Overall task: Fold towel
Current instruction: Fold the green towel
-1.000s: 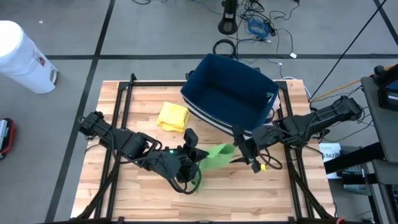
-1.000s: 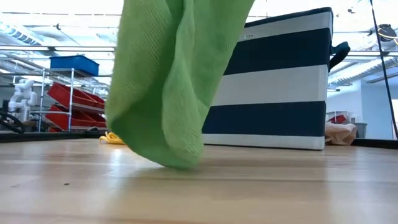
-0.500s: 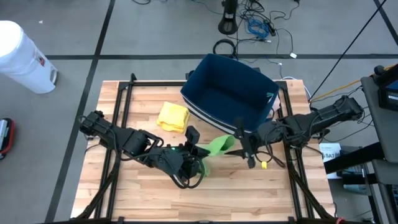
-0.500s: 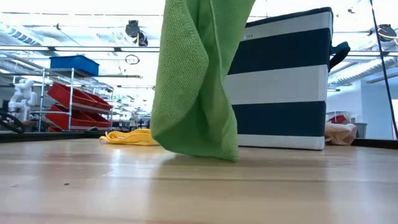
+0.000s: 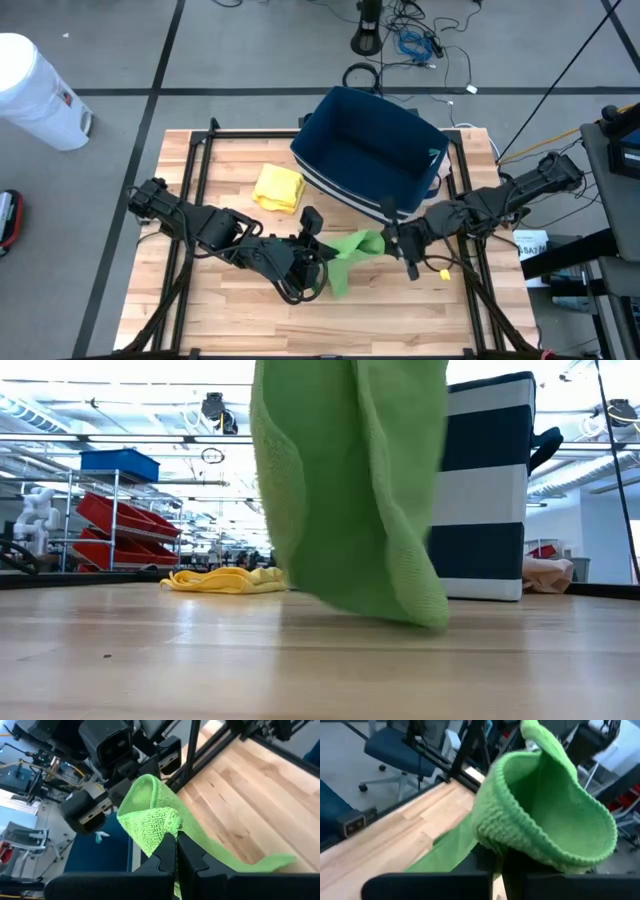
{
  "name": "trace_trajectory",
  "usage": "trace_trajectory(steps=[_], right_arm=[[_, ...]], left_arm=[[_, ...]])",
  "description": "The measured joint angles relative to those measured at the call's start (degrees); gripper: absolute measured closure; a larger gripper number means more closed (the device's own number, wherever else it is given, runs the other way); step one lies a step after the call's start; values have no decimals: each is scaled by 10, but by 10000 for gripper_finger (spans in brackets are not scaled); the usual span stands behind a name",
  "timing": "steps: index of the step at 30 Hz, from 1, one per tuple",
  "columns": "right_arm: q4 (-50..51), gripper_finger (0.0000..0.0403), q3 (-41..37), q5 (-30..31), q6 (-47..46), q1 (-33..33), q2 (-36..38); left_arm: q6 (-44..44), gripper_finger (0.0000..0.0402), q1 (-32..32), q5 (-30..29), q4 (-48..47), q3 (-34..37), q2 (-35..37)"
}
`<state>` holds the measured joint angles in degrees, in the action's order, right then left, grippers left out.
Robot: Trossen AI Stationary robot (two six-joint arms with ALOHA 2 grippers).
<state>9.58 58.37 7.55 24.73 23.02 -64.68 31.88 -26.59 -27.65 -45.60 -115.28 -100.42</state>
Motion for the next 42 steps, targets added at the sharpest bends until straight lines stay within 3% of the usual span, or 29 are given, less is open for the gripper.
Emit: trace_trajectory(steps=[13, 19, 22, 27, 34, 42], right_arm=[[56, 402, 0, -4, -31, 101, 118], [91, 402, 0, -4, -60, 154, 169], [91, 402, 0, 0, -51, 163, 178], [139, 403, 1, 30, -66, 124, 165], [248, 403, 1, 30, -125, 43, 85], [253, 403, 1, 26, -112, -11, 1]], left_arm=[[1, 401, 19, 108, 135, 0, -8], [-19, 401, 40, 180, 157, 0, -60], [-11, 401, 38, 187, 163, 0, -80], [-55, 401, 56, 108, 95, -1, -101], [-171, 401, 106, 100, -20, 0, -166], [-224, 401, 128, 79, -77, 1, -212]])
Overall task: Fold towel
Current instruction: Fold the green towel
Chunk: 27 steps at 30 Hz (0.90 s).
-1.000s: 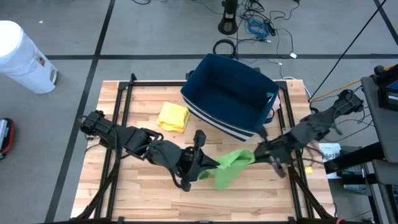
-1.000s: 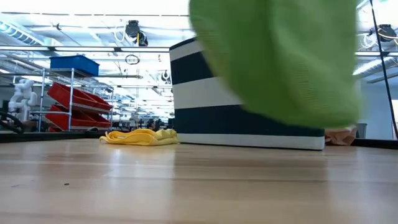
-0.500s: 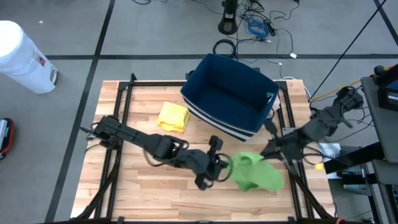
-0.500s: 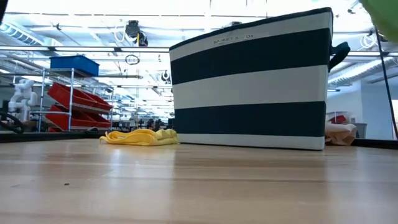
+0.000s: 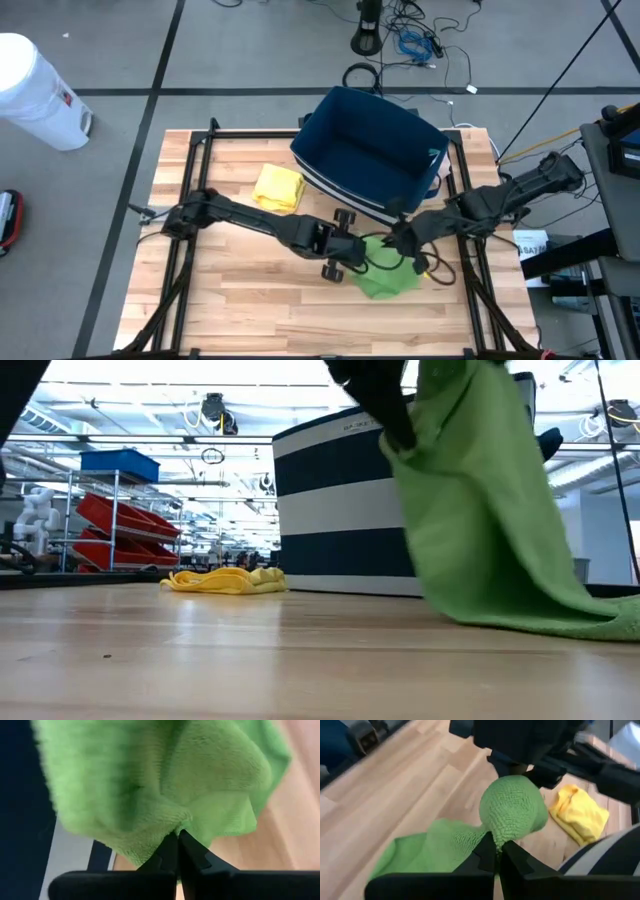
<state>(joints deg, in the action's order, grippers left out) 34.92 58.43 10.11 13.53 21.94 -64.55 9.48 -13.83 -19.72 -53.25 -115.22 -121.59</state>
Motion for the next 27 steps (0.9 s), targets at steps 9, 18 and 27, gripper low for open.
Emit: trace_trajectory(steps=[9, 18, 27], right_arm=[[3, 358, 0, 4, -6, -40, -32], [4, 237, 0, 34, -11, -51, -35], [50, 215, 0, -25, -71, -31, -35]], left_arm=[[-131, 393, 30, -10, -85, 43, 0], [-170, 302, 33, -24, -72, 122, -1], [-167, 250, 25, -87, -70, 129, -1]])
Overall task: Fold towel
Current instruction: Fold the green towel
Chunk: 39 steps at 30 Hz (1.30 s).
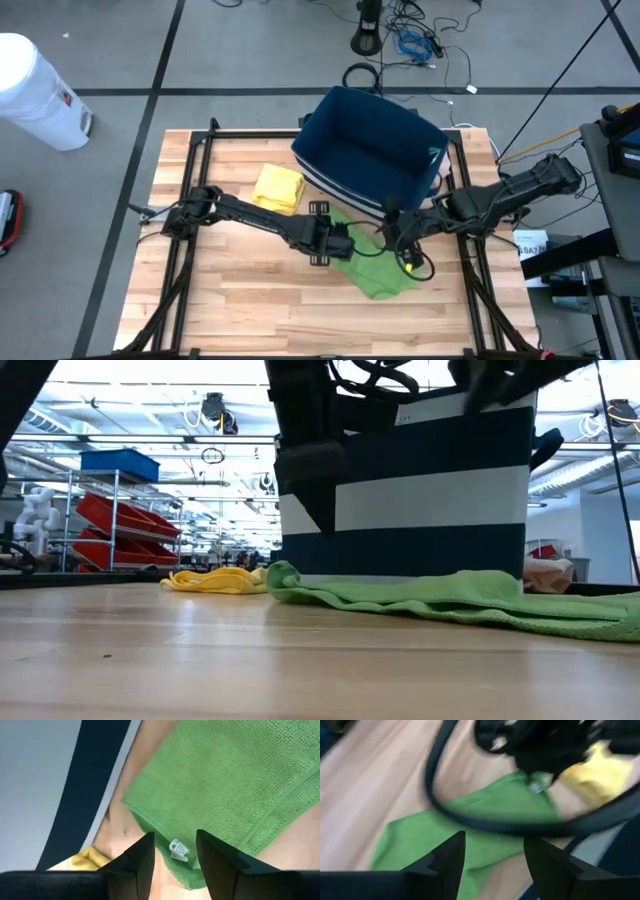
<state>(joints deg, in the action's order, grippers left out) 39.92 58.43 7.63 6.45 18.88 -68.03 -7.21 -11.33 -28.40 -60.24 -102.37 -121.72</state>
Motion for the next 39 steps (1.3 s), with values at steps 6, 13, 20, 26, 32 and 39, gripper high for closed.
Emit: trace_trajectory(steps=[6, 13, 20, 26, 32, 39], right_arm=[[40, 234, 2, -27, -79, 61, 2], [34, 241, -1, -35, -170, 139, 0], [-48, 242, -78, -35, -238, 200, -2], [10, 242, -75, 69, -254, 229, 6], [45, 242, -26, 107, -212, 227, 22], [147, 242, 33, 179, -188, 224, 28]], left_arm=[[64, 248, -12, 121, 59, 0, 0], [159, 248, -43, 238, 224, 0, 1], [198, 248, -62, 289, 330, 0, -26], [221, 248, -58, 229, 321, 0, -38], [227, 248, -48, 214, 323, -1, -32], [228, 248, -38, 214, 316, 0, -32]])
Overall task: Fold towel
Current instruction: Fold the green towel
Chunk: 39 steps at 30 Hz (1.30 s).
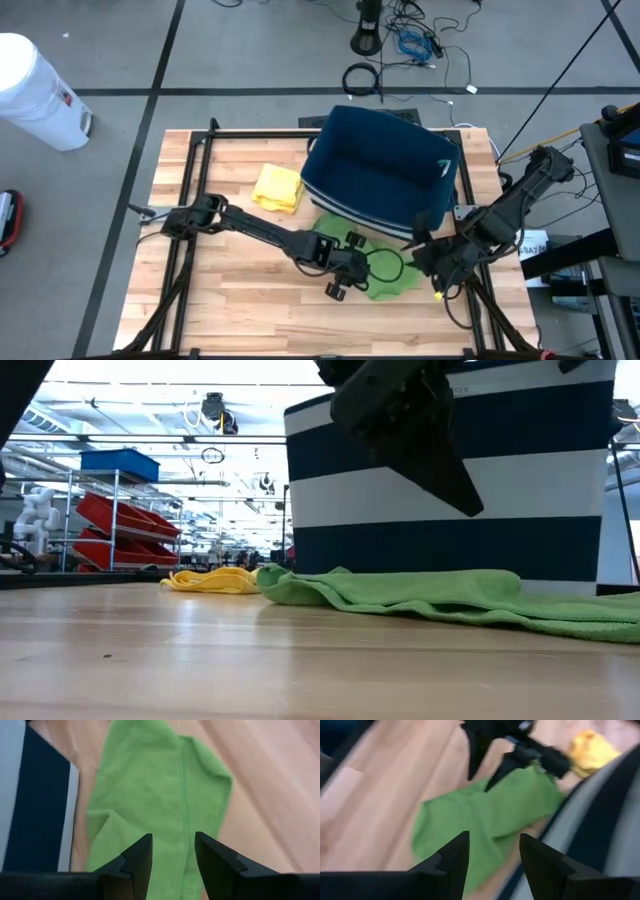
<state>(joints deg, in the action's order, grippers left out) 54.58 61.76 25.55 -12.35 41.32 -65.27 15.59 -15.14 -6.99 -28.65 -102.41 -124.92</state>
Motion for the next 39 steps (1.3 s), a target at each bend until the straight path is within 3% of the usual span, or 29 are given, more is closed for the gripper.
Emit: trace_trajectory(steps=[7, 10, 13, 18, 20, 27, 33, 39], right_arm=[[91, 242, 93, 127, 62, 11, 0], [82, 242, 127, 142, 94, 17, 0], [36, 242, 145, 69, 101, 27, 1], [-71, 242, 145, -138, 66, 54, -13], [-96, 242, 145, -170, 45, 71, -31], [-81, 242, 127, -161, -28, 103, -139], [-159, 242, 23, -149, -73, 100, -211], [-248, 242, -86, -129, -146, 97, -218]], left_arm=[[14, 248, 2, -1, -1, 0, 3], [14, 248, 0, -1, -1, 0, 3], [14, 248, -4, -1, -10, 0, 3], [15, 248, -17, 0, -12, 0, 3], [15, 248, -20, 3, -12, 0, 3], [4, 248, -31, 52, 2, 0, 3], [-3, 248, -44, 55, 21, 0, 3], [-15, 248, -45, 87, 41, 1, -16]])
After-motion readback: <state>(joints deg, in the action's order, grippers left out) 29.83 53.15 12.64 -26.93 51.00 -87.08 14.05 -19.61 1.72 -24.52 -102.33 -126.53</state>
